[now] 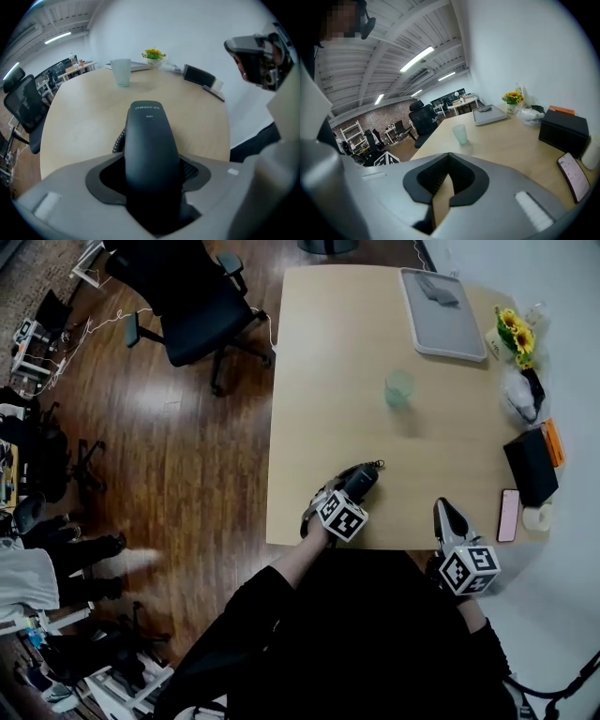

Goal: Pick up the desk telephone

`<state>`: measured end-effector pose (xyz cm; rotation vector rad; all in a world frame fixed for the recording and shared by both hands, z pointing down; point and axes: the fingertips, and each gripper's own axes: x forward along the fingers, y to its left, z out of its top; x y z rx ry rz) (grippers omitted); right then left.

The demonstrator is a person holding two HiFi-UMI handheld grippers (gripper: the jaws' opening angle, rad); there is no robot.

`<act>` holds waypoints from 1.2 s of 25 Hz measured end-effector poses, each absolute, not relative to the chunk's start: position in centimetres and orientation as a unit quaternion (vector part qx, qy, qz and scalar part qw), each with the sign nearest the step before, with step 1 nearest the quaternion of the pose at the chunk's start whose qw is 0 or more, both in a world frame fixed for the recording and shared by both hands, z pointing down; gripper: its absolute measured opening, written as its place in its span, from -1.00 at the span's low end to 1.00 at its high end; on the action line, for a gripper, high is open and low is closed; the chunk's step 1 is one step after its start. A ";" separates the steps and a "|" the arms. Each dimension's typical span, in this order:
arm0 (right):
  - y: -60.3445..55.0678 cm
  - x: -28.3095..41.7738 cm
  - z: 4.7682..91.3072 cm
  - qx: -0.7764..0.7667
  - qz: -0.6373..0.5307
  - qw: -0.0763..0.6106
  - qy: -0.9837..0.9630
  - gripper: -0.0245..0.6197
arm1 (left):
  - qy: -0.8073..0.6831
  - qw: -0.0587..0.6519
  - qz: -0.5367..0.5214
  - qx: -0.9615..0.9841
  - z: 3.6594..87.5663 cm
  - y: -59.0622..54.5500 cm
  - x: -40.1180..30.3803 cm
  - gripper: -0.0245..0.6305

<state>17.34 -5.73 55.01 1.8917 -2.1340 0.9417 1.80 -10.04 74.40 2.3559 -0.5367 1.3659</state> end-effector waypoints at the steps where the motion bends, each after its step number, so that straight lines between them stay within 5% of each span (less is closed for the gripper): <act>1: -6.3 17.5 54.8 0.625 0.310 0.065 -0.713 -0.92 | -0.196 0.197 0.476 0.835 74.6 -10.0 1.5 -0.11; 9: -8.6 17.3 54.7 0.596 0.308 0.055 -0.740 -0.92 | -0.334 0.250 0.340 0.843 64.4 -15.2 -2.7 -0.11; 20: -10.5 17.4 53.5 0.592 0.282 0.041 -0.754 -0.92 | -0.547 0.028 0.099 0.831 37.2 -22.0 -9.9 -0.11; 30: -10.8 17.6 52.5 0.605 0.275 0.035 -0.747 -0.92 | -0.551 -0.035 0.015 0.834 30.8 -22.2 -9.9 -0.11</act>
